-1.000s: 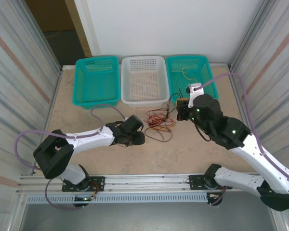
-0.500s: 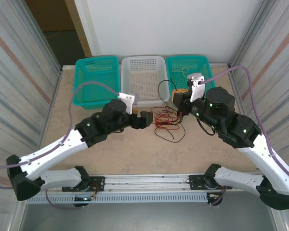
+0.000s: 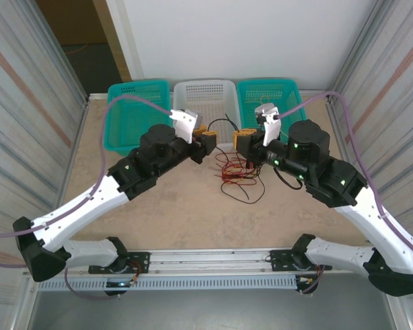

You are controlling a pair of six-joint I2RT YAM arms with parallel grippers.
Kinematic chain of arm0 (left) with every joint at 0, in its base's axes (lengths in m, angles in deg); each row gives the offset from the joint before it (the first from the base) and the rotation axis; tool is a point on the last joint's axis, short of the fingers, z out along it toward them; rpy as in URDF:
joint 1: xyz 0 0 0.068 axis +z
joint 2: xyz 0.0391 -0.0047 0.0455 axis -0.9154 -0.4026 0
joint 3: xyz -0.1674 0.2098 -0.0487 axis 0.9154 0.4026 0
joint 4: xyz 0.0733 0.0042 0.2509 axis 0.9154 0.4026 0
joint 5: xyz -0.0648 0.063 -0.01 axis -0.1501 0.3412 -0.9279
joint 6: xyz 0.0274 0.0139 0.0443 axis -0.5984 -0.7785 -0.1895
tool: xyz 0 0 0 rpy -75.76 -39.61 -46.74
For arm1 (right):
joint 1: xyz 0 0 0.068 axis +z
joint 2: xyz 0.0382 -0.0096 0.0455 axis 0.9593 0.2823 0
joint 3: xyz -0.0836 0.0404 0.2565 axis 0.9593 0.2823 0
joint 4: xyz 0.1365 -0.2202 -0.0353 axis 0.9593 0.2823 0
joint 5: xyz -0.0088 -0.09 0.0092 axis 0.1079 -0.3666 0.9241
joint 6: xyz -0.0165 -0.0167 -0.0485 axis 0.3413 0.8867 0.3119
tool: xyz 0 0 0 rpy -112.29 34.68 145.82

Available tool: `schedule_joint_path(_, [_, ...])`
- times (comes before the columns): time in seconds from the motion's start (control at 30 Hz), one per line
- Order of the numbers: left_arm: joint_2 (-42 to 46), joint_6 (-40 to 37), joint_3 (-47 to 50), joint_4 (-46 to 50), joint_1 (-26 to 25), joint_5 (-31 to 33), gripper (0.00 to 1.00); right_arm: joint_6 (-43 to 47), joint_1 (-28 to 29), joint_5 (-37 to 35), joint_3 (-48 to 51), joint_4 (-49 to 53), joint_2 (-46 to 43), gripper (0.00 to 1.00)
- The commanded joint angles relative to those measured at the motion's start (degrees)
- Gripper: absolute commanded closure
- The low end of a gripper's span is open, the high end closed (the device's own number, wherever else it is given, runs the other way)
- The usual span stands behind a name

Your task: Untangle the cables

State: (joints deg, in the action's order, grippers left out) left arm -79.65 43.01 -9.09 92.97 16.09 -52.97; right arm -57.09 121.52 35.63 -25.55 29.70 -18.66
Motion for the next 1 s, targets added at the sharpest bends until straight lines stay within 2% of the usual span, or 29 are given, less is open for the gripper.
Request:
schedule_joint_path(0.0, [0.2,-0.71,-0.52,-4.95,1.06,-0.15,0.8,0.29,-0.48,1.06,-1.47,-1.54,0.67,1.0])
schedule_joint_path(0.07, [-0.26,-0.02,-0.65,-5.57,1.86,-1.03,0.97,0.18,-0.87,1.16,-1.36,-1.54,0.95,1.0])
schedule_joint_path(0.13, [-1.0,0.17,-1.76,-4.75,2.55,-1.48,1.0,0.18,-1.24,0.19,-1.1,-1.54,1.04,1.0])
schedule_joint_path(0.17, [-1.65,0.07,-2.69,-3.7,2.9,-0.97,1.0,0.18,-1.46,-1.65,-0.94,-1.26,1.12,0.94])
schedule_joint_path(0.2, [-2.36,-0.06,-3.74,-2.5,3.14,0.09,1.0,0.12,-1.7,-4.68,-0.81,-0.67,1.23,0.84])
schedule_joint_path(0.23, [-3.49,-0.18,-5.41,-0.65,3.63,1.92,1.0,-0.15,-2.27,-8.71,-0.5,0.32,1.46,0.68])
schedule_joint_path(0.3, [-7.07,0.49,-10.16,4.79,5.24,6.36,1.0,-0.8,-4.75,-15.04,0.58,3.1,2.54,0.44])
schedule_joint_path(0.37, [-11.45,2.87,-16.24,10.62,8.16,7.86,1.0,-3.77,-9.82,-16.48,1.73,7.3,4.46,0.35])
schedule_joint_path(0.4, [-13.66,4.34,-18.62,11.86,9.87,7.21,1.0,-5.85,-13.2,-14.18,2.67,9.2,5.6,0.28])
schedule_joint_path(0.53, [-23.27,9.89,-28.44,15.66,16.3,3.91,1.0,-10.98,-22.68,-5.15,7.72,12.62,6.86,0.29])
schedule_joint_path(0.67, [-32.92,12.97,-37.1,15.23,20.5,-0.42,1.0,-11.77,-24.01,-3.37,12.94,11.04,4.49,0.27])
schedule_joint_path(0.7, [-35.41,13.76,-39.25,15.41,21.25,-1.55,0.9,-11.69,-24.15,-2.93,14.11,10.67,4.36,0.26])
schedule_joint_path(0.73, [-37.87,14.69,-41.51,16.29,21.87,-3.07,0.64,-11.61,-24.32,-2.36,14.83,10.78,4.93,0.25])
schedule_joint_path(0.77, [-39.7,15.13,-43.29,17.07,22.1,-3.97,0.46,-11.36,-24.58,-1.55,15.09,11.32,5.86,0.25])
schedule_joint_path(0.8, [-41.32,15.58,-44.75,18.08,22.14,-4.24,0.32,-10.97,-24.8,-0.54,15.14,12.03,7.33,0.25])
schedule_joint_path(0.83, [-42.11,15.8,-45.08,18.47,22.05,-4.52,0.26,-10.58,-24.88,0.28,15.14,12.75,8.94,0.25])
schedule_joint_path(0.97, [-39.02,16.68,-38.45,15.71,20.95,-4.51,0.2,-8.61,-24.81,0.35,15.21,13.57,14.62,0.29])
